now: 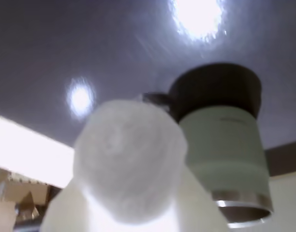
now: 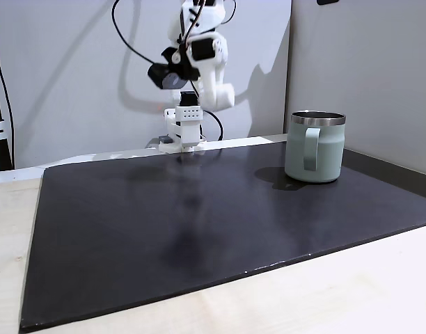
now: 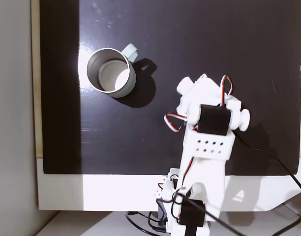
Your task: Grasp a gauze and put it in the cup.
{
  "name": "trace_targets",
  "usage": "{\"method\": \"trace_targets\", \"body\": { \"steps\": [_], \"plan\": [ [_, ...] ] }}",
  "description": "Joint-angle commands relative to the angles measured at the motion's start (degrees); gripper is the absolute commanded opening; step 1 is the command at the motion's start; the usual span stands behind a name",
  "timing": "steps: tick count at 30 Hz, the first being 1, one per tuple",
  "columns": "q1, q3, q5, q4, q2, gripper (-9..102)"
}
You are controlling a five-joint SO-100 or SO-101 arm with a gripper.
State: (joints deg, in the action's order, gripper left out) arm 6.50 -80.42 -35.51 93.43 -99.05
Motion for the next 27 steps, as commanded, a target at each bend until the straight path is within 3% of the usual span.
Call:
{"method": "trace_targets", "body": {
  "steps": [1,8,18,27],
  "plan": [
    [-0.97,5.27,-0.18,1.76,-3.08,1],
    [-8.0,11.25,-0.79,1.41,-1.23,1],
    [-19.6,29.97,-1.58,2.2,14.24,0],
    [-25.84,36.74,-0.62,0.97,23.64,0]
  ]
}}
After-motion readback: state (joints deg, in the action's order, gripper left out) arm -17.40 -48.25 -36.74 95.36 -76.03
